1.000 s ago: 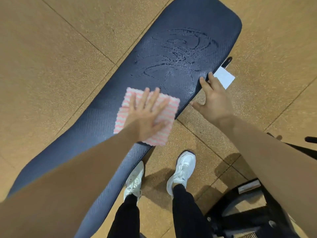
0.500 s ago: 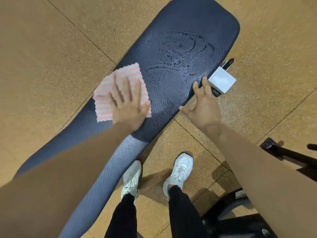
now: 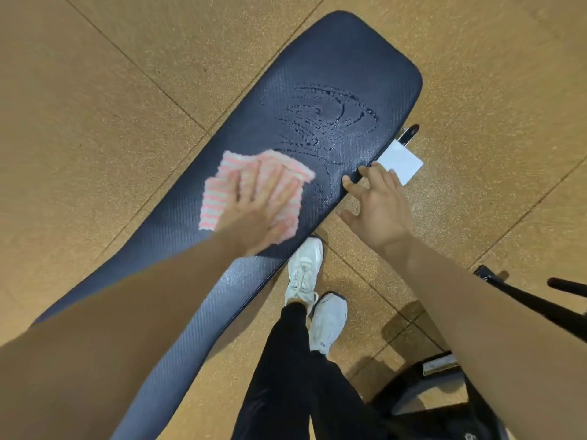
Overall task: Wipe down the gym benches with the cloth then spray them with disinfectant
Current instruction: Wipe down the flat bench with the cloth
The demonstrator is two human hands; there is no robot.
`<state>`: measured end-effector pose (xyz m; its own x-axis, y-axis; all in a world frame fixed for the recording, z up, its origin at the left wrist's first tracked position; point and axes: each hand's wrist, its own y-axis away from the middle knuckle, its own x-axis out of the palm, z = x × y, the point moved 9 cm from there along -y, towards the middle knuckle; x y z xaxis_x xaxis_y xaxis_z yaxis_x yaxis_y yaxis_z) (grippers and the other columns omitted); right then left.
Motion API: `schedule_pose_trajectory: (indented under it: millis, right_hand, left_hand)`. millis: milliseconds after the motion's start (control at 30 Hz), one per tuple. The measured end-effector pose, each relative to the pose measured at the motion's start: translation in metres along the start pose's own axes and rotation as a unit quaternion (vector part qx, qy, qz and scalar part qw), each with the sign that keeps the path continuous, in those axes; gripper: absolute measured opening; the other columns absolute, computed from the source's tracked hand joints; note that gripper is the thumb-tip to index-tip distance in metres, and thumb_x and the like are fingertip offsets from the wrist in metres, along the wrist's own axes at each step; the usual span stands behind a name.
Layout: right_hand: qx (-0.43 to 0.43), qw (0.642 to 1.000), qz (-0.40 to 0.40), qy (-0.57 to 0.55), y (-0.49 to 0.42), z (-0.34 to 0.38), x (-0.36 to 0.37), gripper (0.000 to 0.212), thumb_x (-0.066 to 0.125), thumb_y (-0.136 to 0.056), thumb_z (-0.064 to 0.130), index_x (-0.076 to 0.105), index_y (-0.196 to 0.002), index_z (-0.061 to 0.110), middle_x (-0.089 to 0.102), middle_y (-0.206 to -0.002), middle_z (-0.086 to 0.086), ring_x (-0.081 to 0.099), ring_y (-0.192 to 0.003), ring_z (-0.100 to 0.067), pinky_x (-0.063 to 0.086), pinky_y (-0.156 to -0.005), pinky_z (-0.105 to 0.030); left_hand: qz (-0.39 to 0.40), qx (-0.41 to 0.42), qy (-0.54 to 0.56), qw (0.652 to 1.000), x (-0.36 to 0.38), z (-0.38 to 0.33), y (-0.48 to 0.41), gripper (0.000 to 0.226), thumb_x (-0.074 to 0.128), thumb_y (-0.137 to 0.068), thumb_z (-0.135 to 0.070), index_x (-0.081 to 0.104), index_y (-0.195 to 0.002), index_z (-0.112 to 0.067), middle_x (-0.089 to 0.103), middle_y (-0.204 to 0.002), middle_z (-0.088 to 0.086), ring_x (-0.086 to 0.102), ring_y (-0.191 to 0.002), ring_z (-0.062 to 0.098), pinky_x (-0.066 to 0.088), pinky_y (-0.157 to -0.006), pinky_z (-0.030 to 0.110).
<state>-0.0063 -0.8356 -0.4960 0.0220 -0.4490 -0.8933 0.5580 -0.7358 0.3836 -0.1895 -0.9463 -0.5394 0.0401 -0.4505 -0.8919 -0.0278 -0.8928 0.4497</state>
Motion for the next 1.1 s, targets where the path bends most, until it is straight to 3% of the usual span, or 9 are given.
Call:
schedule_pose_trajectory:
  millis: [167,333,500,633,767,833,900,1000,1100]
  right_hand:
    - [0.003,1.0,0.009,-0.003,-0.006,0.001,-0.012,0.05,0.065,-0.095,0.044,0.061,-0.139,0.022,0.048,-0.14,-0.005,0.032,-0.144,-0.031,0.028,-0.121,-0.047]
    - [-0.003,0.998,0.056,-0.017,-0.009,0.0,-0.014,0.049,0.061,-0.096,0.046,0.059,-0.141,0.026,0.047,-0.142,-0.002,0.03,-0.146,-0.028,0.028,-0.122,-0.044]
    - [0.025,0.986,0.094,-0.134,-0.014,-0.015,-0.019,0.047,0.065,-0.095,0.037,0.062,-0.139,0.019,0.053,-0.14,0.002,0.034,-0.142,-0.019,0.027,-0.123,-0.036]
    - [0.114,0.963,0.031,-0.243,-0.022,-0.05,-0.04,0.042,0.066,-0.097,0.026,0.061,-0.138,0.019,0.06,-0.139,0.002,0.052,-0.129,-0.016,0.032,-0.108,-0.021]
    - [0.275,0.868,-0.047,-0.411,-0.032,-0.094,-0.038,0.063,0.073,-0.093,0.026,0.046,-0.149,0.018,0.051,-0.146,-0.001,0.053,-0.128,-0.016,0.046,-0.108,-0.038]
    - [0.319,0.815,-0.02,-0.484,-0.04,-0.102,-0.029,0.073,0.071,-0.095,0.027,0.033,-0.157,0.021,0.045,-0.153,-0.001,0.052,-0.133,-0.019,0.052,-0.093,-0.026]
    - [0.326,0.785,-0.001,-0.526,-0.05,-0.101,-0.026,0.072,0.068,-0.097,0.023,0.031,-0.158,0.026,0.051,-0.147,-0.002,0.06,-0.12,-0.016,0.047,-0.073,-0.012]
    - [0.312,0.782,-0.022,-0.54,-0.064,-0.101,-0.025,0.065,0.067,-0.098,0.017,0.039,-0.153,0.035,0.069,-0.114,0.006,0.067,-0.095,-0.01,0.058,-0.088,-0.032]
    - [0.315,0.772,-0.024,-0.552,-0.068,-0.099,-0.016,0.065,0.067,-0.097,0.014,0.041,-0.152,0.037,0.071,-0.104,0.004,0.069,-0.098,-0.022,0.054,-0.099,-0.052]
  left_hand:
    - [0.024,-0.195,0.162,0.967,-0.027,0.066,-0.047,0.073,0.024,-0.096,-0.075,-0.017,-0.153,-0.056,-0.033,-0.166,-0.001,-0.028,-0.149,0.05,-0.011,-0.11,0.079]
    - [0.025,-0.236,0.164,0.958,-0.04,0.075,-0.069,0.076,0.024,-0.094,-0.079,-0.021,-0.152,-0.057,-0.033,-0.166,0.01,-0.024,-0.147,0.057,-0.004,-0.11,0.083]
    - [0.026,-0.088,0.125,0.988,-0.046,0.018,-0.081,0.075,0.026,-0.1,-0.07,-0.015,-0.158,-0.047,-0.036,-0.164,0.013,-0.029,-0.148,0.051,-0.01,-0.113,0.079]
    - [0.005,0.04,0.067,0.997,-0.044,-0.046,-0.087,0.074,0.02,-0.101,-0.07,-0.01,-0.161,-0.041,-0.028,-0.168,0.009,-0.025,-0.153,0.042,-0.006,-0.117,0.074]
    - [0.015,0.099,0.026,0.995,-0.045,-0.074,-0.093,0.075,0.018,-0.101,-0.072,-0.015,-0.16,-0.041,-0.031,-0.167,0.004,-0.03,-0.152,0.037,-0.013,-0.117,0.07]
    - [0.012,0.112,0.022,0.993,-0.047,-0.071,-0.097,0.076,0.017,-0.099,-0.074,-0.015,-0.159,-0.042,-0.03,-0.167,0.002,-0.03,-0.152,0.037,-0.012,-0.117,0.071]
    - [0.002,0.086,0.03,0.996,-0.05,-0.06,-0.103,0.077,0.021,-0.098,-0.075,-0.01,-0.161,-0.042,-0.024,-0.169,0.002,-0.024,-0.154,0.04,-0.005,-0.117,0.074]
    - [-0.003,-0.014,0.074,0.997,-0.059,-0.035,-0.122,0.077,0.018,-0.098,-0.075,-0.015,-0.16,-0.042,-0.027,-0.168,0.001,-0.025,-0.153,0.042,-0.005,-0.115,0.078]
    - [-0.018,-0.117,0.117,0.986,-0.074,-0.003,-0.143,0.075,0.012,-0.097,-0.076,-0.021,-0.157,-0.045,-0.029,-0.168,0.0,-0.025,-0.152,0.044,-0.009,-0.111,0.079]
